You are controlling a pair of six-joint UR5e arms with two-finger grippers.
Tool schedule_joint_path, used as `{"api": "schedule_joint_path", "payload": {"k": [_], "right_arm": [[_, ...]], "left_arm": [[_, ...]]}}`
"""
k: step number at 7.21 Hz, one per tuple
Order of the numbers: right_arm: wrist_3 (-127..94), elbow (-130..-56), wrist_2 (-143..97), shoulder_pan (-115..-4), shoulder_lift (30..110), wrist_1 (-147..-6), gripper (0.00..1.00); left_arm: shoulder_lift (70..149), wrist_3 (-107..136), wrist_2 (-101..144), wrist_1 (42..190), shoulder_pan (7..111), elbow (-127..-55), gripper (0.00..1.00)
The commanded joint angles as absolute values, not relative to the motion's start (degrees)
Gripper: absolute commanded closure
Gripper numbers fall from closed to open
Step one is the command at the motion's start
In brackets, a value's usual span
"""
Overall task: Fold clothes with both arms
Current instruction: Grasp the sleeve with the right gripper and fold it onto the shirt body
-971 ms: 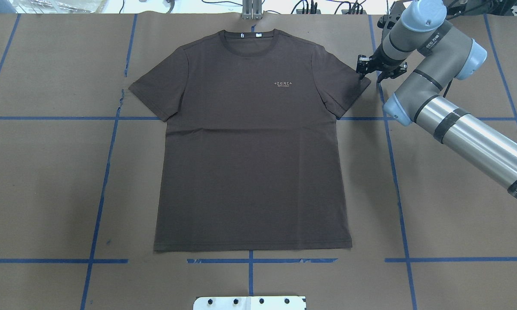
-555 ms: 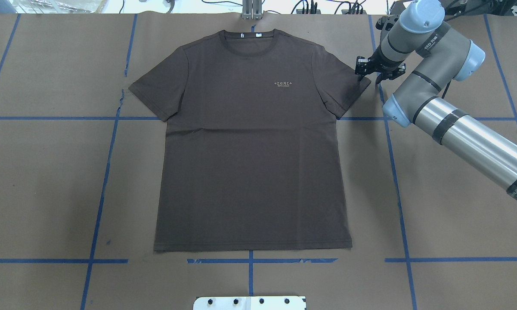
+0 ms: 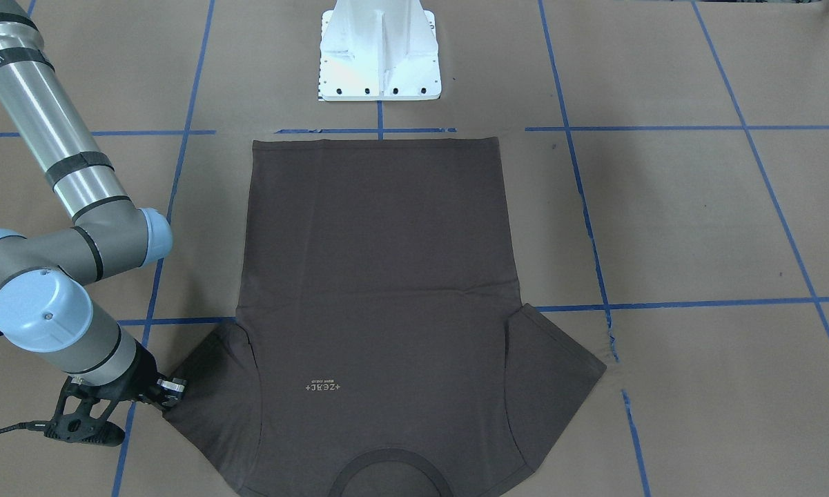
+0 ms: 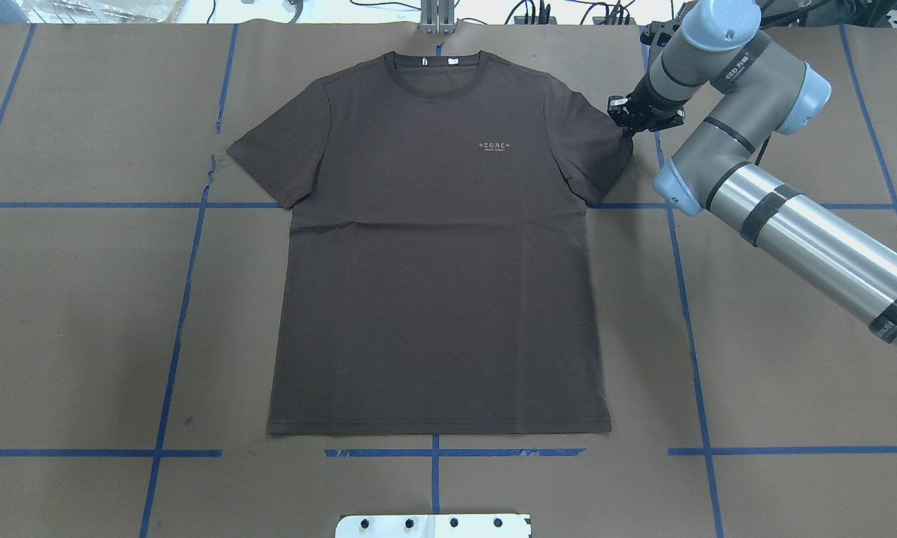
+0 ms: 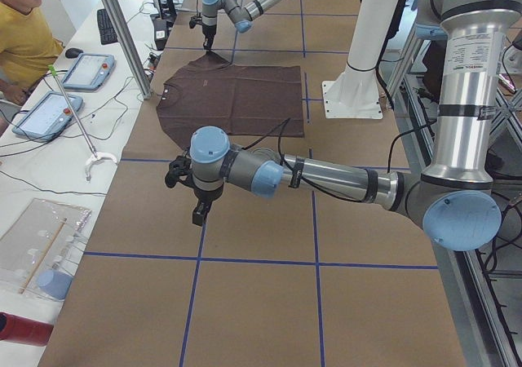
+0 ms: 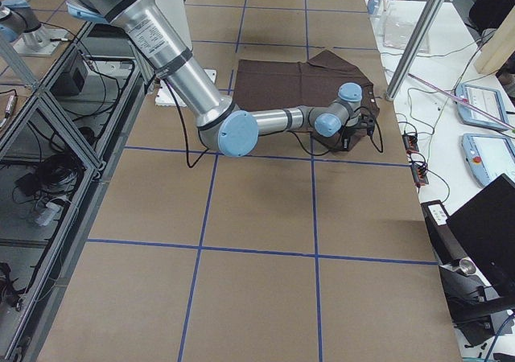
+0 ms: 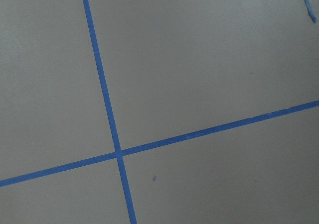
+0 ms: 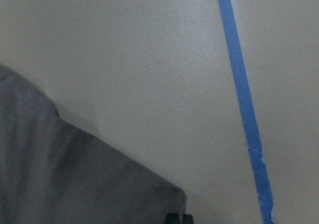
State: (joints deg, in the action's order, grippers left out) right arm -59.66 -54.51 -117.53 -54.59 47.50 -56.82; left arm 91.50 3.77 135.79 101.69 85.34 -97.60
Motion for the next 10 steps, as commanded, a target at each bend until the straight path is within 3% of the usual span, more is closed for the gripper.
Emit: {"api": "schedule_joint_path", "payload": {"k": [1, 6, 7, 8, 10], "right_arm": [[-67.1, -57.0, -117.2, -51.5, 43.8, -57.1, 1.00], [-71.5, -48.6, -104.1, -44.6, 33.7, -57.2, 1.00], [-71.5, -47.9, -102.8, -44.4, 33.3, -57.2, 0.95], [-71.3, -47.9, -102.2, -44.6, 33.5, -57.2, 0.02], [-71.5, -50.3, -101.4, -44.7, 33.8, -57.0, 0.00]], "left_arm": [[91.5, 3.8, 135.8, 101.7, 85.3, -97.6, 0.00], [91.4, 3.7, 135.8, 101.7, 85.3, -97.6, 0.00], [91.6, 3.7, 138.3, 101.7, 85.3, -97.6, 0.00], [91.7, 3.8, 142.8, 106.8, 83.9, -97.1, 0.00], [92.6, 12.1, 143.1, 119.3, 81.8, -94.4, 0.00]]}}
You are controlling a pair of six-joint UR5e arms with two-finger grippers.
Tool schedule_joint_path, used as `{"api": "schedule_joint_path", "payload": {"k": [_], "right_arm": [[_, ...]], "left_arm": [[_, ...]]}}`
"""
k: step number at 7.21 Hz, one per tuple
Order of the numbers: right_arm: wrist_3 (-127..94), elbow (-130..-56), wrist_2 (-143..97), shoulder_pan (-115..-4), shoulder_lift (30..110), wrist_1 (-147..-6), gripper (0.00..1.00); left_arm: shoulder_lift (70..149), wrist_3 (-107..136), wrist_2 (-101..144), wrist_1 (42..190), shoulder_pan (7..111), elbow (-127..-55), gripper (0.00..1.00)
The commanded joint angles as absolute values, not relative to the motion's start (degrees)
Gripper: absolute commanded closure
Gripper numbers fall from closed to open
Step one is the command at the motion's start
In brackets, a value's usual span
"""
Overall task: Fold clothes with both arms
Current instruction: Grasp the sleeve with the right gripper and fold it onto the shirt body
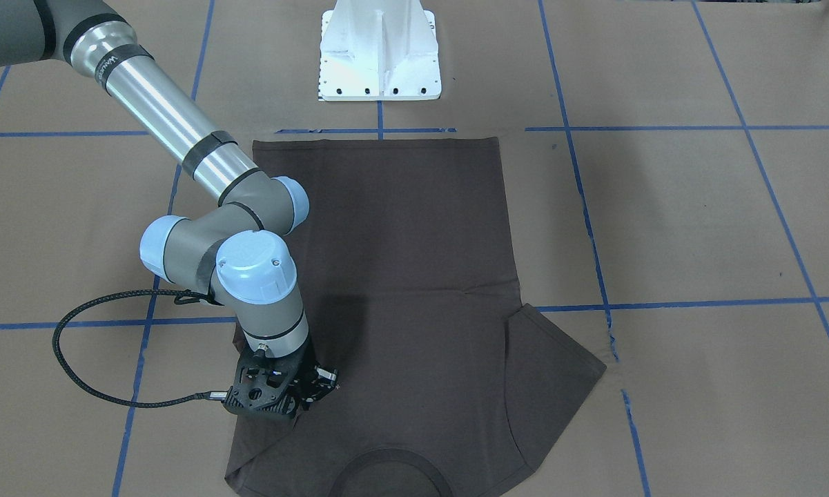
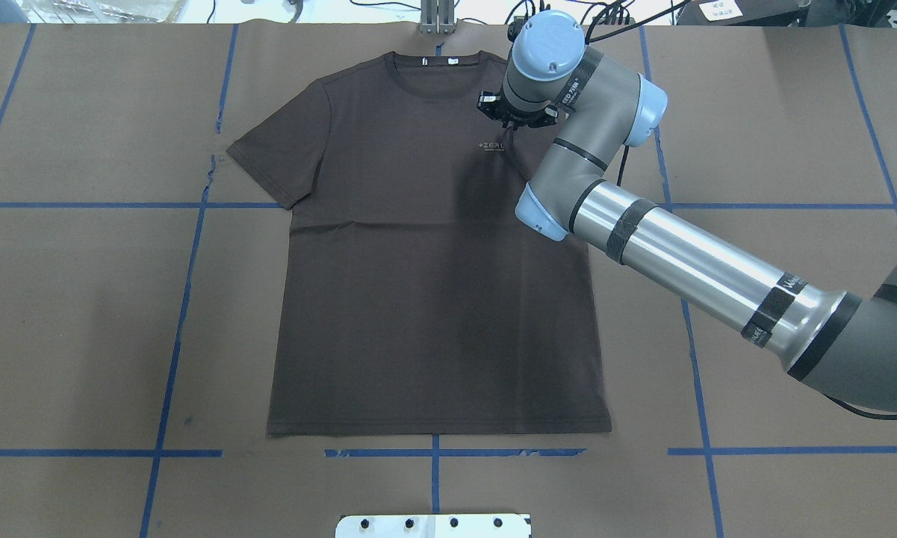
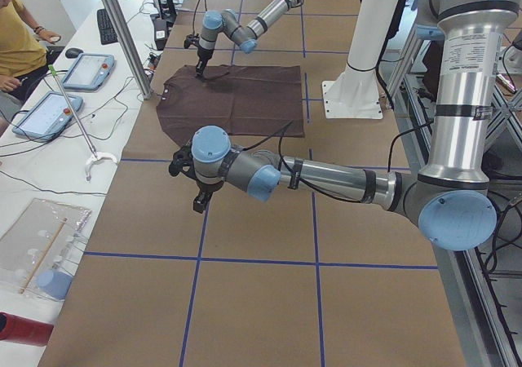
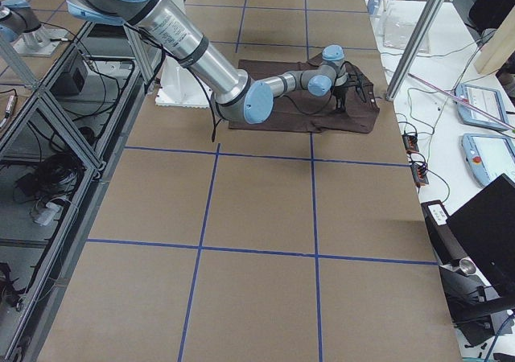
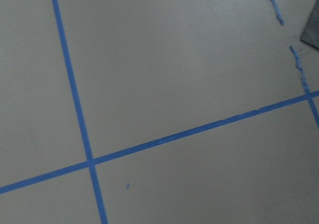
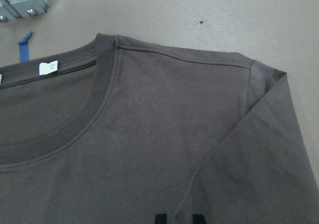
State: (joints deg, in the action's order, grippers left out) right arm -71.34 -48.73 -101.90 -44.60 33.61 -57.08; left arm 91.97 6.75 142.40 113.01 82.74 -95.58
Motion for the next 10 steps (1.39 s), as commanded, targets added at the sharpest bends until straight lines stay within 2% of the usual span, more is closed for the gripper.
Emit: {"api": "schedule_joint_path", "payload": {"k": [1, 3, 6, 7, 10], "right_arm": [[-71.8, -53.8, -101.4, -45.3, 35.6, -57.0, 0.00], [-72.2, -65.7, -101.9, -45.2, 43.8, -56.9, 0.00], [-71.1, -74.7, -108.2, -47.1, 49.3, -56.5, 0.00], [-71.0, -75.8, -110.2, -47.9, 50.3, -56.5, 0.00], [-67.0, -75.4, -111.5, -52.5, 53.6, -56.7, 0.00]], "left_arm": [[93.5, 17.3, 142.6, 122.6, 81.1, -94.0, 0.00], [97.1, 18.6, 142.6, 123.8, 80.2, -94.2, 0.00], [101.3, 27.4, 141.9, 123.7, 72.2, -93.0, 0.00], [102.5, 36.7, 142.1, 123.9, 72.2, -93.4, 0.00], [114.3, 47.1, 134.3, 124.2, 65.7, -82.2, 0.00]]}}
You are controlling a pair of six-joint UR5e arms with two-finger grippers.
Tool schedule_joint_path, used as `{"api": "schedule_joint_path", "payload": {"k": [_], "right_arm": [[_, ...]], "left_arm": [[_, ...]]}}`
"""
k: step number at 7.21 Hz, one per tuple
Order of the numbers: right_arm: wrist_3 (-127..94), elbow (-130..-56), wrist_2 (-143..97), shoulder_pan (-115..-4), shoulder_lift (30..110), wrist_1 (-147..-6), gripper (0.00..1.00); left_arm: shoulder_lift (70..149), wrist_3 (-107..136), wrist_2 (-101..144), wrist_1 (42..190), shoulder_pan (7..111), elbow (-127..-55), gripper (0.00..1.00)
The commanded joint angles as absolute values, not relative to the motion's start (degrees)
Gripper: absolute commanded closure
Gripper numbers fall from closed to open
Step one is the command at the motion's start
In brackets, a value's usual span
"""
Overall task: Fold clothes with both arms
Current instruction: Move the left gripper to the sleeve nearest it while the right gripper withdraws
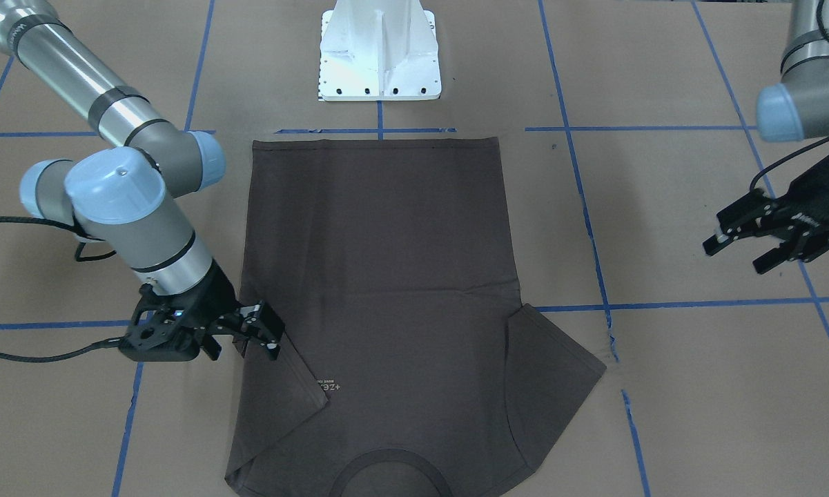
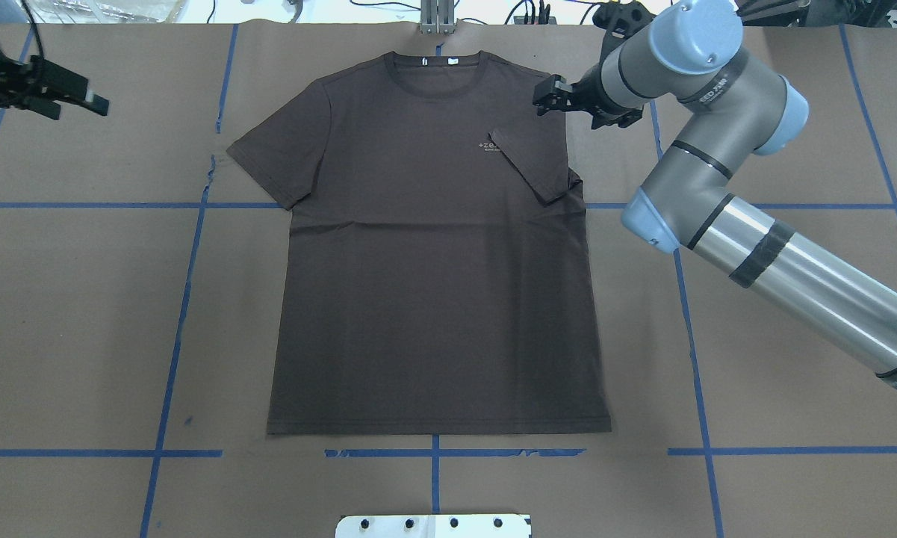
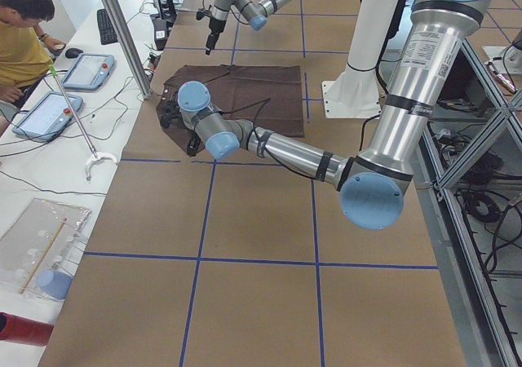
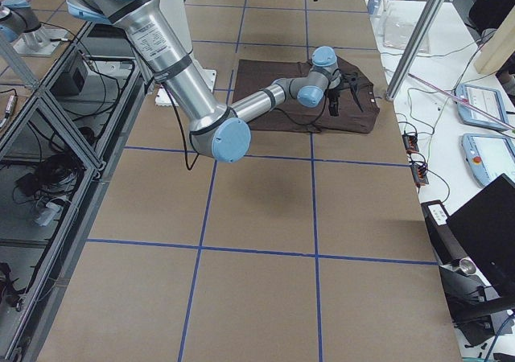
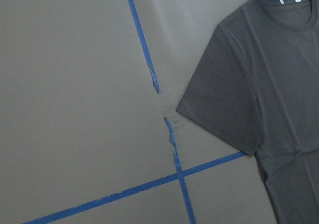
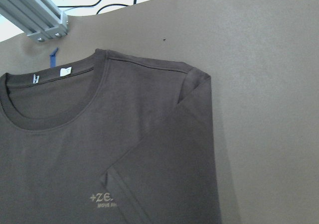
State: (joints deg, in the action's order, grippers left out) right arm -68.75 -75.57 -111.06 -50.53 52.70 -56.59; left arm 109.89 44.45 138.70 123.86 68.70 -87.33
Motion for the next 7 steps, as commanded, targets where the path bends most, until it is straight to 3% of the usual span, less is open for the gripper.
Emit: {"api": "schedule_joint_path", "payload": {"k": [1, 2, 3, 5, 7], "right_arm": [[-65.2, -75.4, -112.3, -53.4, 54.6, -56.6, 0.00], [-64.6, -75.6, -112.5, -53.4, 54.7, -56.5, 0.00], [-64.3, -76.0, -113.1, -53.6, 55.5, -56.4, 0.00], [-64.0, -75.5, -113.3, -53.9, 56.5, -56.5, 0.00], [-64.1, -74.5, -112.9, -53.9, 56.4, -56.5, 0.00]], "left_arm": [[115.9, 50.2, 131.7, 124.3, 63.2, -81.4, 0.01], [116.2, 60.9, 127.3, 124.3, 59.4, -82.7, 0.09], [117.0, 65.3, 120.9, 124.1, 56.0, -82.4, 0.10], [122.0, 65.0, 116.0, 123.9, 53.0, -73.3, 0.13], [122.5, 60.0, 108.0, 124.5, 50.7, -70.8, 0.25]]}}
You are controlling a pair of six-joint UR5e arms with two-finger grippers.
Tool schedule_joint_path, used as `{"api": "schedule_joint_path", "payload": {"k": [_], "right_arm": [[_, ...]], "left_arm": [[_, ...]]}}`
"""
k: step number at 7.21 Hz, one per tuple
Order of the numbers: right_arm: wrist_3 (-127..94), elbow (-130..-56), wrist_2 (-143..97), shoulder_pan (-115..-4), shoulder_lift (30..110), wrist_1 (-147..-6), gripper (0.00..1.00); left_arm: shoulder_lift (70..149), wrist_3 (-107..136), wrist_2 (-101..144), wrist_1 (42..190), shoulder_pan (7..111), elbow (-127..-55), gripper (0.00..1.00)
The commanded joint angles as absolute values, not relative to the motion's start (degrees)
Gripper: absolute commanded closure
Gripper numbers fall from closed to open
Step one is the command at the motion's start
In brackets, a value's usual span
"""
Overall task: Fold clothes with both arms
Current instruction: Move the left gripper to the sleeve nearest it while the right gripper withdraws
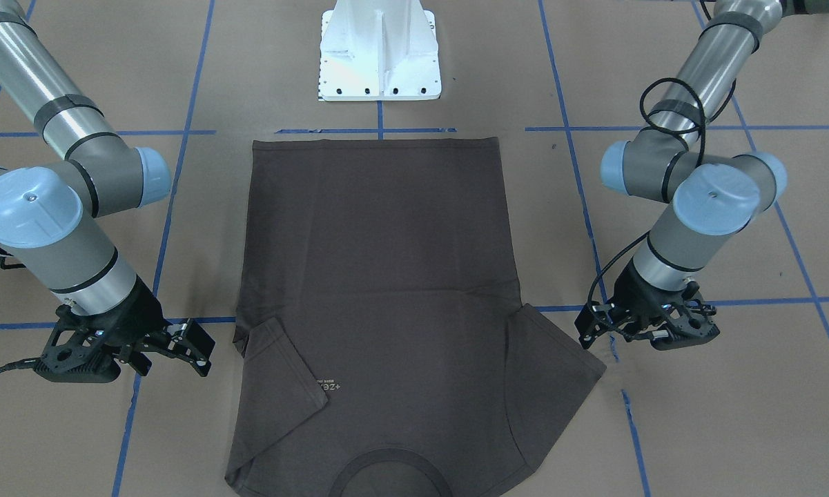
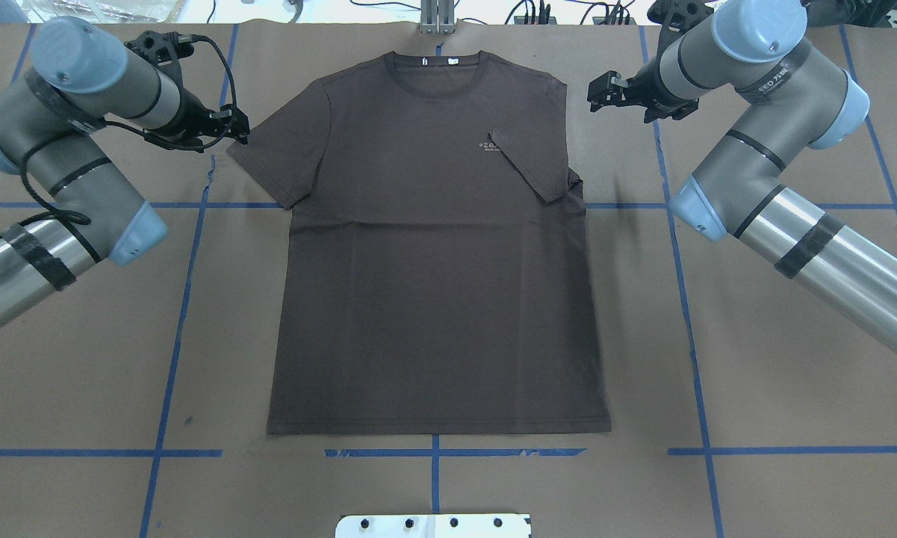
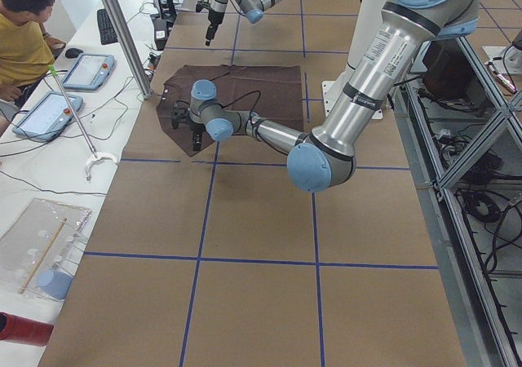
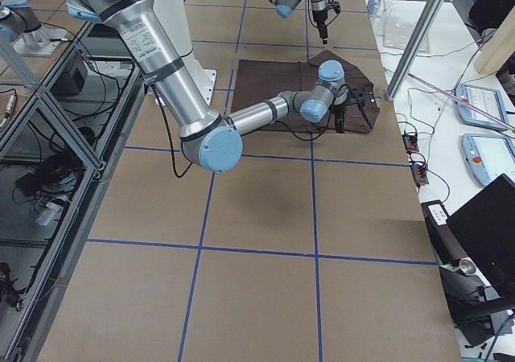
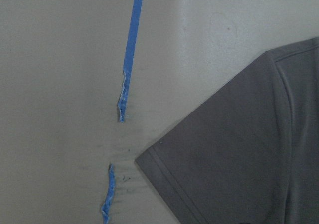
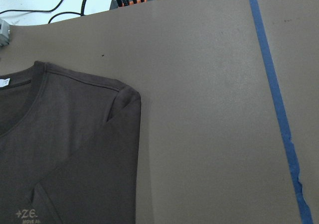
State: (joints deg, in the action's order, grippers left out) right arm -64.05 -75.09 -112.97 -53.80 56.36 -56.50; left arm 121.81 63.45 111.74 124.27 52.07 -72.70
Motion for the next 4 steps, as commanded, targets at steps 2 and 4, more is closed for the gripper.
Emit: {"api": "schedule_joint_path", "payload": {"k": [2, 4], "right_arm": [[-64.1, -74.5, -112.9, -53.8, 56.4, -56.3, 0.00], [-64.1, -74.4, -112.0, -53.6, 56.3, -56.2, 0.00]], "left_arm": [[123.1, 58.4, 107.9, 125.2, 50.7, -68.7, 0.33], [123.5, 58.4, 107.9, 132.6, 50.7, -63.0, 0.36]]}}
